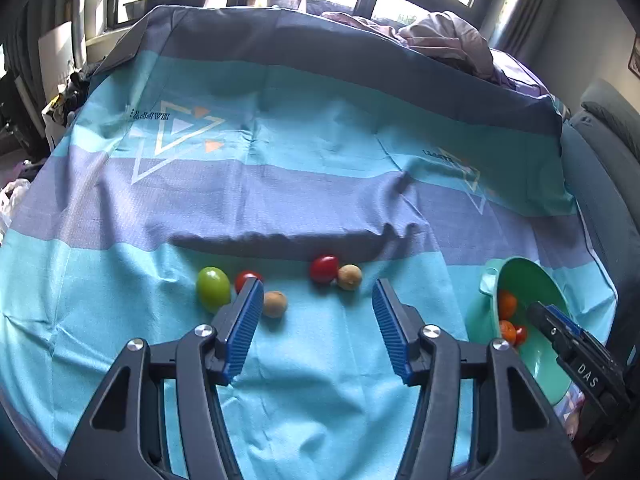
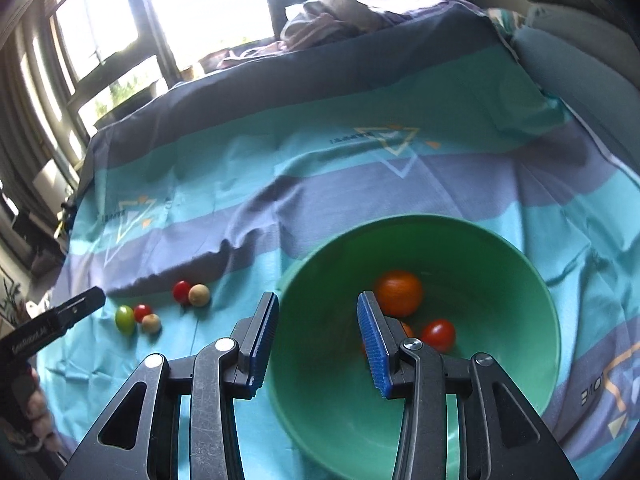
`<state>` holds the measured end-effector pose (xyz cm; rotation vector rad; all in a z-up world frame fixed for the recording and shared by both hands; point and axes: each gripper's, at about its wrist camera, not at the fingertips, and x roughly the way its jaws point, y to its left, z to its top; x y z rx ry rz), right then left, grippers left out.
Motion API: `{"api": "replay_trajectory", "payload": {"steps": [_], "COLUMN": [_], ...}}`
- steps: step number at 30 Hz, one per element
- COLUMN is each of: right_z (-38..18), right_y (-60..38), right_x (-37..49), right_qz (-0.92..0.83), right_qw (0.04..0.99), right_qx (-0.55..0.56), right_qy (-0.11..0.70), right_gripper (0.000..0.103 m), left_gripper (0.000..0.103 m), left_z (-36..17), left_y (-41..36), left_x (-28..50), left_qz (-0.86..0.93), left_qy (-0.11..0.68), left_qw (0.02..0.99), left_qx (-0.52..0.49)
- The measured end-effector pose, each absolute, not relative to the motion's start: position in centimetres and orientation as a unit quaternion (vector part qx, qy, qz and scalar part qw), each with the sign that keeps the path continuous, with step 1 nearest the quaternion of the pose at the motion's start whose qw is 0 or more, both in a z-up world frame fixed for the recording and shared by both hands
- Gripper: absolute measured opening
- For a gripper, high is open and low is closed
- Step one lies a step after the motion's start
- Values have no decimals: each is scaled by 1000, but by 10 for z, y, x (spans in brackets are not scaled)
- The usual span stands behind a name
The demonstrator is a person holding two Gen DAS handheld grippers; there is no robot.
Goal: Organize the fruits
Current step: 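Grasp a red cherry tomato with the left gripper while the right gripper grasps another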
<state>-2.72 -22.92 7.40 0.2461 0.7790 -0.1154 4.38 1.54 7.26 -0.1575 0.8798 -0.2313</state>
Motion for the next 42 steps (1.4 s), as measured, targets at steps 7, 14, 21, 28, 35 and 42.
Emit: {"api": "replay_trajectory", "payload": {"steps": [7,14,21,28,35,42], "right_z": [72,65,27,2,-13,-14], "right_y": [-178,-127,-107,-101,-99,-102], "right_x": [5,65,113,131,139,136], "right_qz": [3,101,112,116,125,122], "right_qw": [905,867,842,827,810,815], "right_qx": [98,108,122,107,102,105], "right_qy": [414,475,514,540,563,556], "right_gripper": [43,43,40,33,33,30], "left_gripper": [56,54,41,37,37,27], "left_z": [48,23,13,-3,-8,-20], "left_y": [42,44,38,24,24,26], "left_x": [68,86,98,112,117,123], "left_qz": [-62,-30,-40,-35,-29,-18], "left_qy": [458,488,494,516,515,522], "left_qw": [881,868,864,853,854,850], "left_qx": [-102,-85,-84,-71,-65,-71]}}
